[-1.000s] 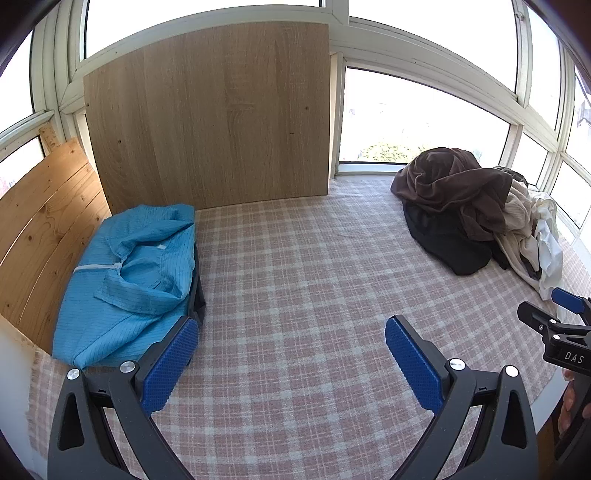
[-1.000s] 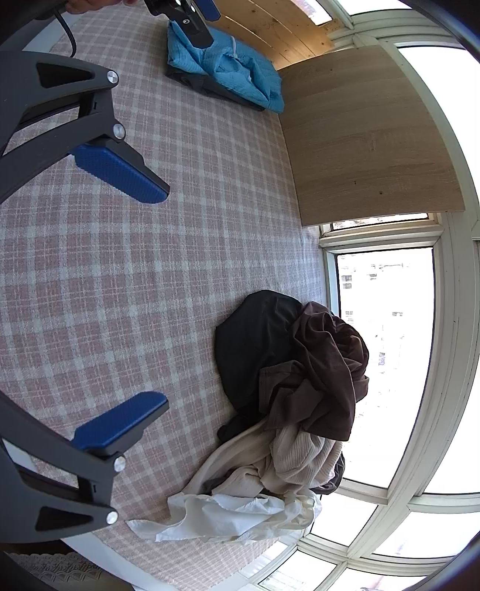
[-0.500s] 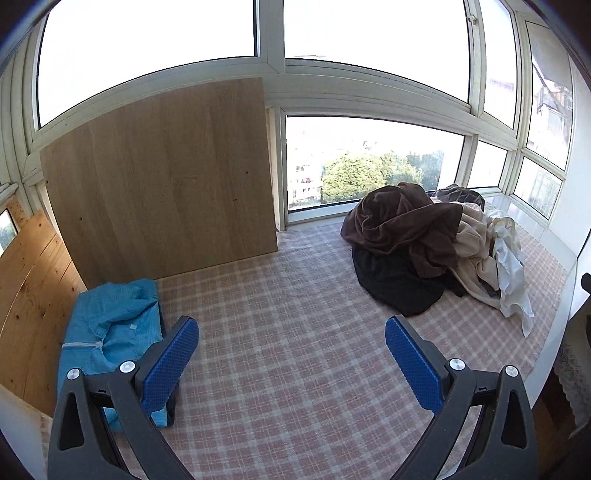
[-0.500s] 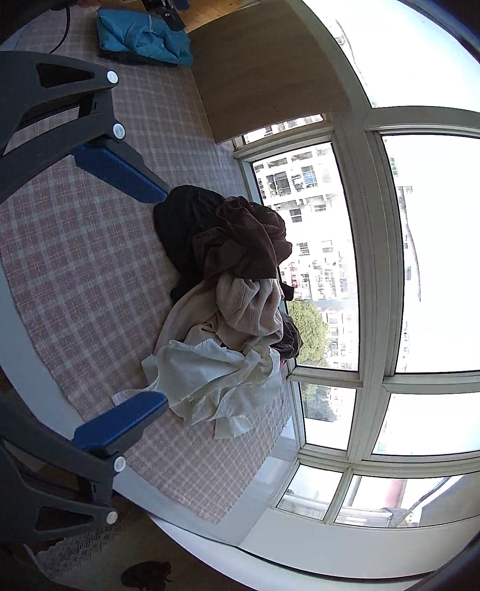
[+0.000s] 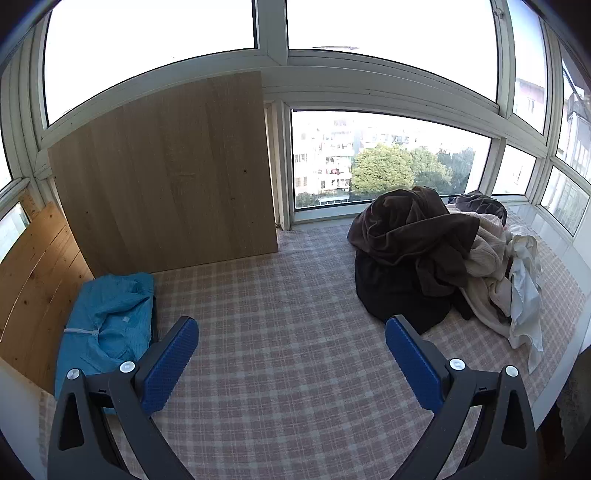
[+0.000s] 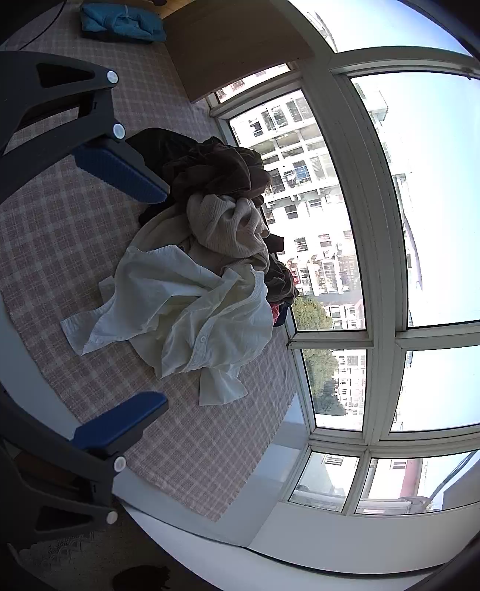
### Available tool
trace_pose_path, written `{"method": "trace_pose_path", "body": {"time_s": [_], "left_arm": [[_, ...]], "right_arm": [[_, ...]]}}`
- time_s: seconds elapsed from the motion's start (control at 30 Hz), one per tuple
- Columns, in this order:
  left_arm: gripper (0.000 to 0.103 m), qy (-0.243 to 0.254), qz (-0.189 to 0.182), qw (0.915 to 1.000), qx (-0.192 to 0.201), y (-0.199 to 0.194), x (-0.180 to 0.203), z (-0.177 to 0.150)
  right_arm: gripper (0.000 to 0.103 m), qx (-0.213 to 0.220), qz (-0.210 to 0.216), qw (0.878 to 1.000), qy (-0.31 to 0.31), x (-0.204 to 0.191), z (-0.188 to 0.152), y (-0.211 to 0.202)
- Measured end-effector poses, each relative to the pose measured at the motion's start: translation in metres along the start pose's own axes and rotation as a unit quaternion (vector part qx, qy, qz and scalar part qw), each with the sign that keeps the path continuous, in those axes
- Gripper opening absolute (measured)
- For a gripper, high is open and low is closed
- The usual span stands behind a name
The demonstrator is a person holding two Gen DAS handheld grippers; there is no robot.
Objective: Fold clothes
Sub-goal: 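Reach the right tool into the clothes heap toward the grey hoodie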
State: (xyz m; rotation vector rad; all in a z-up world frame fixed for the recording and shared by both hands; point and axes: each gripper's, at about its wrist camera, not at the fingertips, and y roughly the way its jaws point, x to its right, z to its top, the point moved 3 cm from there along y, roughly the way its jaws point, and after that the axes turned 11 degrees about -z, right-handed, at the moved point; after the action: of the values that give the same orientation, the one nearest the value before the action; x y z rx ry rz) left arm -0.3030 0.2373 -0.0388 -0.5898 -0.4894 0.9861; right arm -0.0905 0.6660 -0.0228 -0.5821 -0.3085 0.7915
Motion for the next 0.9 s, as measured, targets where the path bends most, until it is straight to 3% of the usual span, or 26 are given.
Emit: {"method": "trace_pose_path", "body": {"time_s": [0.13,0.4,0.5,0.7,0.9], "left_arm": [[0.102,-0.011,0.010,0.9999,0.005,0.013,0.024,0.017],[0.102,-0.013,0.019,0.9996,-0.015,0.055,0.064,0.032],[0.102,-0.020,0.024,0.9991,-0.028,0.072,0.069,0.033],[0.102,-0.020,0.041,0.9977,-0.051,0.099,0.071,0.035],[0.102,-0.032,0.054,0.9954,-0.073,0.123,0.059,0.032]], "right_arm": [[0.103,0.005,0.016,1.000,-0.013,0.010,0.033,0.042],[0.103,-0.025,0.057,0.995,-0.083,-0.035,0.112,0.162],[0.103,-0.042,0.048,0.992,-0.113,-0.059,0.135,0.215],[0.103,-0.115,0.046,0.984,-0.127,-0.099,0.169,0.326],[0.103,-0.212,0.046,0.969,-0.115,-0.113,0.154,0.393]]}}
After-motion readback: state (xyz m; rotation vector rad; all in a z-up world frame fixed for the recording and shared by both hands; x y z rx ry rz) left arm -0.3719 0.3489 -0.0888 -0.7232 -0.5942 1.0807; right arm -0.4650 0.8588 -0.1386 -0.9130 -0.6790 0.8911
